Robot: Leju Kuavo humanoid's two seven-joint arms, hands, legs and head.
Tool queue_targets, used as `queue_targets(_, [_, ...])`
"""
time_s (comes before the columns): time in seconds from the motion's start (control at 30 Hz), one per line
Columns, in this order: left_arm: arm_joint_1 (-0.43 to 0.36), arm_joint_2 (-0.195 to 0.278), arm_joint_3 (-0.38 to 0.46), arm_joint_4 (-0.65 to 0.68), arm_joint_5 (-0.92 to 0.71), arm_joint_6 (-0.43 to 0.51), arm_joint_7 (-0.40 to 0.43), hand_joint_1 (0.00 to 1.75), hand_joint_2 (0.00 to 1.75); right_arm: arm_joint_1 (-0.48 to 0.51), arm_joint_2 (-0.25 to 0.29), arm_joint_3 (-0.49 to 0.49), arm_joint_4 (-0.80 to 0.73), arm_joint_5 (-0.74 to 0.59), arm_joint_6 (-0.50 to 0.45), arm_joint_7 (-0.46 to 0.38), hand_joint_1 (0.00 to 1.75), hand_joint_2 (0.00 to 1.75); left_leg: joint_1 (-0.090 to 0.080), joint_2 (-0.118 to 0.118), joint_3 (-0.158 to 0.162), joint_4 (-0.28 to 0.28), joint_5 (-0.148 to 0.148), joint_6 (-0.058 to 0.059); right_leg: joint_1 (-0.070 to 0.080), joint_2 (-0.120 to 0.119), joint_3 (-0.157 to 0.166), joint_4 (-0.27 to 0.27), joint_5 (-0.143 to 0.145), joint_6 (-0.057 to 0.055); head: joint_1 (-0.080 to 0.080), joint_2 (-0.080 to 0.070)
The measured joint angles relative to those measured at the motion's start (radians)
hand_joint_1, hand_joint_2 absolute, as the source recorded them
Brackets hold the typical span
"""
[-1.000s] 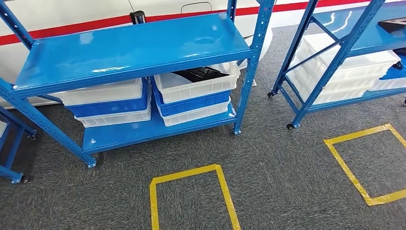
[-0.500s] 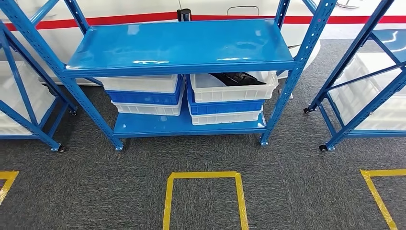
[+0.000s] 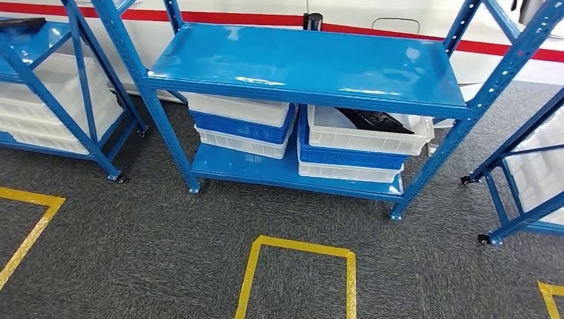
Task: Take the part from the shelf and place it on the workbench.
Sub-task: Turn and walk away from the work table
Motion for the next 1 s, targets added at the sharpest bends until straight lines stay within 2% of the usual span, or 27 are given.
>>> queue_targets(0.07, [0.001,0.0,0.0,0.0,0.0,0.0,0.004,0.0,0.0,-0.001,0.001,-0.001,-0.001,0.0,0.001,-0.002,0.0,0.0,0.006,-0.021,0.008,-0.014,0.011,0.014,-0.001,0.047,-0.011,0.038,-0.025,0.002,0.003,0.0])
queue_targets(0.1, [0.001,0.0,0.0,0.0,0.0,0.0,0.005,0.0,0.0,0.0,0.001,-0.003,-0.001,-0.002,0.001,-0.004,0.0,0.0,0.007,-0.029,0.009,-0.016,0.013,0.017,-0.005,0.082,-0.031,0.082,-0.046,-0.001,0.006,0.0])
queue_targets(0.13, [-0.001,0.0,0.001,0.0,0.0,0.0,0.004,0.0,0.0,0.002,0.002,-0.006,-0.001,-0.005,0.002,-0.008,0.0,0.0,0.008,-0.038,0.008,-0.016,0.013,0.02,-0.005,0.105,-0.062,0.14,-0.071,-0.006,0.007,0.0])
queue_targets(0.2, [-0.002,-0.002,0.001,0.0,0.0,-0.004,-0.004,0.0,0.0,0.005,0.001,-0.013,-0.001,-0.01,0.011,-0.016,0.0,0.0,0.006,-0.062,0.009,-0.016,0.009,0.023,-0.005,0.127,-0.129,0.257,-0.108,-0.006,0.01,0.0])
queue_targets(0.23, [-0.001,-0.002,0.001,0.0,0.0,-0.007,-0.008,0.0,0.0,0.007,0.0,-0.015,-0.001,-0.012,0.016,-0.018,0.0,0.0,0.005,-0.073,0.01,-0.016,0.007,0.024,-0.004,0.13,-0.151,0.285,-0.11,-0.002,0.01,0.0])
queue_targets(0.27, [0.001,-0.002,0.001,0.0,0.0,-0.01,-0.011,0.0,0.0,0.008,-0.001,-0.016,-0.001,-0.012,0.02,-0.02,0.0,0.0,0.005,-0.082,0.013,-0.016,0.005,0.023,-0.004,0.132,-0.155,0.277,-0.095,0.005,0.011,0.0])
queue_targets(0.3, [0.002,-0.002,0.001,0.0,0.0,-0.012,-0.012,0.0,0.0,0.008,-0.002,-0.017,-0.001,-0.012,0.022,-0.02,0.0,0.0,0.005,-0.089,0.017,-0.015,0.002,0.021,-0.006,0.132,-0.141,0.231,-0.066,0.013,0.01,0.0])
queue_targets(0.37, [0.003,-0.002,0.001,0.0,0.0,-0.014,-0.014,0.0,0.0,0.007,-0.003,-0.017,-0.001,-0.008,0.023,-0.021,0.0,0.0,0.003,-0.099,0.026,-0.012,-0.007,0.012,-0.01,0.135,-0.088,0.093,0.002,0.027,0.011,0.0])
queue_targets(0.4, [0.003,-0.002,0.001,0.0,0.0,-0.015,-0.014,0.0,0.0,0.006,-0.003,-0.017,-0.001,-0.005,0.023,-0.021,0.0,0.0,0.001,-0.102,0.029,-0.01,-0.014,0.006,-0.01,0.136,-0.068,0.04,0.024,0.025,0.012,0.0])
queue_targets(0.43, [0.003,-0.001,0.001,0.0,0.0,-0.015,-0.015,0.0,0.0,0.005,-0.003,-0.017,-0.001,-0.002,0.024,-0.021,0.0,0.0,-0.002,-0.104,0.031,-0.009,-0.02,0.0,-0.009,0.137,-0.058,0.011,0.035,0.017,0.011,0.0])
queue_targets(0.5, [0.003,0.0,0.002,0.0,0.0,-0.015,-0.016,0.0,0.0,0.003,-0.002,-0.017,-0.001,0.003,0.027,-0.022,0.0,0.0,-0.002,-0.106,0.033,-0.008,-0.03,-0.008,-0.007,0.137,-0.052,0.004,0.034,-0.004,0.011,0.0])
queue_targets(0.57, [0.004,0.002,0.003,0.0,0.0,-0.015,-0.017,0.0,0.0,0.002,-0.003,-0.017,-0.001,0.006,0.029,-0.022,0.0,0.0,0.003,-0.095,0.031,0.009,-0.042,-0.016,-0.011,0.136,-0.038,0.003,0.031,-0.019,0.01,0.0])
queue_targets(0.6, [0.003,0.003,0.003,0.0,0.0,-0.015,-0.017,0.0,0.0,0.002,-0.003,-0.017,-0.001,0.008,0.03,-0.022,0.0,0.0,0.005,-0.084,0.016,0.045,-0.059,-0.021,-0.013,0.134,-0.03,0.002,0.029,-0.027,0.008,0.0])
queue_targets(0.63, [0.003,0.003,0.003,0.0,0.0,-0.014,-0.017,0.0,0.0,0.002,-0.004,-0.017,-0.001,0.01,0.031,-0.022,0.0,0.0,0.006,-0.071,-0.012,0.102,-0.082,-0.026,-0.013,0.133,-0.023,0.001,0.024,-0.034,0.007,0.0])
queue_targets(0.7, [0.003,0.002,0.003,0.0,0.001,-0.014,-0.017,0.0,0.0,0.002,-0.004,-0.017,-0.001,0.015,0.032,-0.022,0.0,0.0,0.008,-0.055,-0.086,0.228,-0.128,-0.033,-0.011,0.13,-0.012,0.001,0.014,-0.046,0.004,0.0])
queue_targets(0.73, [0.004,0.002,0.003,0.0,0.001,-0.014,-0.017,0.0,0.0,0.002,-0.004,-0.017,-0.001,0.017,0.033,-0.022,0.0,0.0,0.009,-0.052,-0.12,0.277,-0.137,-0.035,-0.01,0.129,-0.007,0.001,0.009,-0.048,0.004,0.0])
queue_targets(0.77, [0.005,0.002,0.004,0.0,0.001,-0.014,-0.017,0.0,0.0,0.003,-0.004,-0.017,-0.001,0.018,0.033,-0.022,0.0,0.0,0.009,-0.051,-0.143,0.298,-0.13,-0.035,-0.01,0.128,-0.001,0.001,0.003,-0.048,0.004,0.0])
queue_targets(0.8, [0.006,0.002,0.004,0.0,0.002,-0.013,-0.017,0.0,0.0,0.003,-0.004,-0.017,-0.001,0.019,0.033,-0.022,0.0,0.0,0.009,-0.05,-0.155,0.296,-0.111,-0.033,-0.009,0.128,0.007,0.001,-0.004,-0.047,0.004,0.0])
queue_targets(0.83, [0.007,0.003,0.005,0.0,0.002,-0.013,-0.017,0.0,0.0,0.004,-0.005,-0.017,-0.001,0.02,0.033,-0.022,0.0,0.0,0.008,-0.049,-0.151,0.263,-0.075,-0.029,-0.008,0.128,0.017,0.001,-0.012,-0.047,0.004,0.0])
queue_targets(0.9, [0.007,0.004,0.007,0.0,0.002,-0.012,-0.017,0.0,0.0,0.004,-0.004,-0.017,-0.001,0.021,0.034,-0.022,0.0,0.0,0.003,-0.044,-0.104,0.132,0.008,-0.013,-0.006,0.128,0.036,-0.001,-0.03,-0.044,0.005,0.0])
queue_targets(0.93, [0.006,0.005,0.008,0.0,0.002,-0.011,-0.017,0.0,0.0,0.004,-0.003,-0.017,-0.001,0.021,0.034,-0.022,0.0,0.0,-0.001,-0.04,-0.08,0.075,0.032,-0.005,-0.003,0.127,0.043,-0.003,-0.038,-0.04,0.005,0.0])
queue_targets(0.97, [0.005,0.006,0.009,0.0,0.002,-0.011,-0.017,0.0,0.0,0.003,-0.002,-0.017,-0.001,0.021,0.034,-0.022,0.0,0.0,-0.006,-0.037,-0.063,0.038,0.039,0.003,-0.001,0.126,0.049,-0.008,-0.046,-0.035,0.005,0.0])
queue_targets(1.0, [0.003,0.006,0.01,0.0,0.002,-0.011,-0.017,0.0,0.0,0.001,-0.001,-0.017,-0.001,0.021,0.034,-0.022,0.0,0.0,-0.01,-0.035,-0.056,0.023,0.033,0.008,0.0,0.125,0.058,-0.013,-0.048,-0.03,0.004,0.0])
